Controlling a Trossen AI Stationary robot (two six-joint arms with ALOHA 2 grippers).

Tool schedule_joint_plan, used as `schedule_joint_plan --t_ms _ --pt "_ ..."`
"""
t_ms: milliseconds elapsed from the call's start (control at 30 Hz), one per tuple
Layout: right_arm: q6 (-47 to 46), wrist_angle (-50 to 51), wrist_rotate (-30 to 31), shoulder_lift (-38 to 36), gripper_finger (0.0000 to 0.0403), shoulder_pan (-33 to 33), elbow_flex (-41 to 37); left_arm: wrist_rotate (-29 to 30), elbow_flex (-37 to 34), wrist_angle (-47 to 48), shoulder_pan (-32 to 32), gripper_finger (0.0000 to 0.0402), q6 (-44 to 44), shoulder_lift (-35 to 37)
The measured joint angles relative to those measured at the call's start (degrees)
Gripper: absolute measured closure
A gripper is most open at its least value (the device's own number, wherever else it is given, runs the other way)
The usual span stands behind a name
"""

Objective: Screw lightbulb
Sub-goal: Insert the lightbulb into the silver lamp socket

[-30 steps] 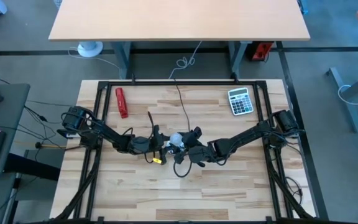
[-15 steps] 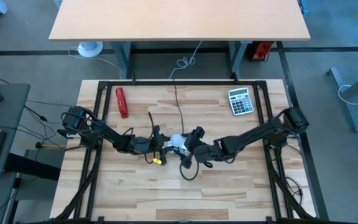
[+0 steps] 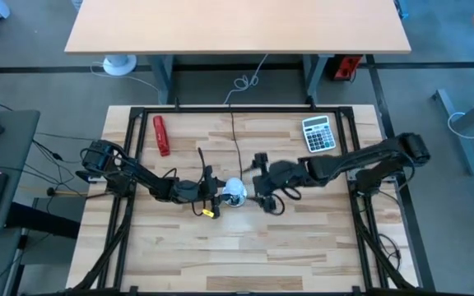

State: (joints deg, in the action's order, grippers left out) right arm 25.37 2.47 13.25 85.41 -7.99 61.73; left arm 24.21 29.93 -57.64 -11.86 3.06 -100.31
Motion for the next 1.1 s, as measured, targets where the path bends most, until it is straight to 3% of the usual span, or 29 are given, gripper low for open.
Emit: schedule_joint_plan --t_ms 100,333,433,633,900,1100 --pt "-5.3 -0.6 -2.8 0.0 0.0018 1.9 0.1 -0.2 0.0 0.0 0.3 0.0281 0.1 0.0" --pt "-10.6 3.4 -25.1 6.9 0.0017 10.2 -0.1 -1.5 0.0 0.3 0.7 0.0281 0.6 0.0" --pt "-10.2 0.6 -33.5 8.5 0.0017 13.1 0.1 -1.5 0.0 0.5 0.7 0.0281 0.8 0.0" --pt "-7.1 -1.0 -44.5 10.6 0.0017 16.6 0.2 -1.5 -0.1 0.7 0.7 0.0281 1.2 0.0" --pt "-6.9 -0.9 -52.6 17.8 0.0017 17.4 6.6 -1.6 -0.1 1.3 0.8 0.0281 2.2 0.0" --pt "-4.7 5.5 -54.2 20.9 0.0035 17.9 10.5 -1.6 -0.1 1.5 0.8 0.0281 2.8 0.0"
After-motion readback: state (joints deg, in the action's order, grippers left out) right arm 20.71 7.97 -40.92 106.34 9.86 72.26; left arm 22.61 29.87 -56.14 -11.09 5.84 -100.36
